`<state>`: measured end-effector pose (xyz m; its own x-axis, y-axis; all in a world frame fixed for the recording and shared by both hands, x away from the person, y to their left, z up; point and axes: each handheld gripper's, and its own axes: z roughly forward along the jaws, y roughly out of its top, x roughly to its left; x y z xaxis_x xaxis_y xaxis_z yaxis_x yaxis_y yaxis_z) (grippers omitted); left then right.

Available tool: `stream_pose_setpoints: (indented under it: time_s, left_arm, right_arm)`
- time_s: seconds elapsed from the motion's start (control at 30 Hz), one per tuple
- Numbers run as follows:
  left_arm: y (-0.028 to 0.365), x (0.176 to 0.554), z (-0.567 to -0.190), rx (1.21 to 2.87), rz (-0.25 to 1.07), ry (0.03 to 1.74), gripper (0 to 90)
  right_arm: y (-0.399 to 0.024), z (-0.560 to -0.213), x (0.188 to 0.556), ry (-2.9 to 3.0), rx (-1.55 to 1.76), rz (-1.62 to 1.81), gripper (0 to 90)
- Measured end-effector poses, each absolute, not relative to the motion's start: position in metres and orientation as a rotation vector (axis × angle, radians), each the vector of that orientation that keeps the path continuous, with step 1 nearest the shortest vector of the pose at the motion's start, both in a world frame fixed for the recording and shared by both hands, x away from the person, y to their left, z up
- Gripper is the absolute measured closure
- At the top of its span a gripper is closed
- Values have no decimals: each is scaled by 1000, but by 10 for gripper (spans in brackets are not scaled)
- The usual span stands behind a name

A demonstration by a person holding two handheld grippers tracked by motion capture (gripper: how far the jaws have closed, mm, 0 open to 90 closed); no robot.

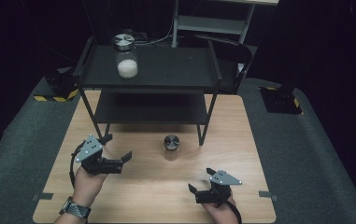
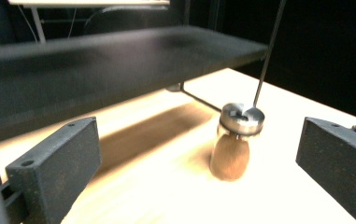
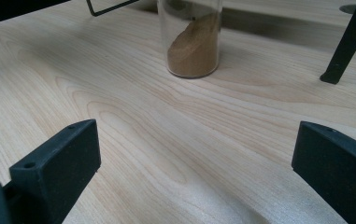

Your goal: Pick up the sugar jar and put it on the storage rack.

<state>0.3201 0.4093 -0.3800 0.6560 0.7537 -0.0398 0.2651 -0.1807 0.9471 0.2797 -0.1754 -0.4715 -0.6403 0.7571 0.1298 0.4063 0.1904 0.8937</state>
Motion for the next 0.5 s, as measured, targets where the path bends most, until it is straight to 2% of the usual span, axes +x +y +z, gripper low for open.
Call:
stream_pose_setpoints:
  time_s: [0.5]
  left_arm:
    - [408,301,-426,1838,533,906,3]
  right_arm:
    - [-174,-472,279,2132,1084,1429,5]
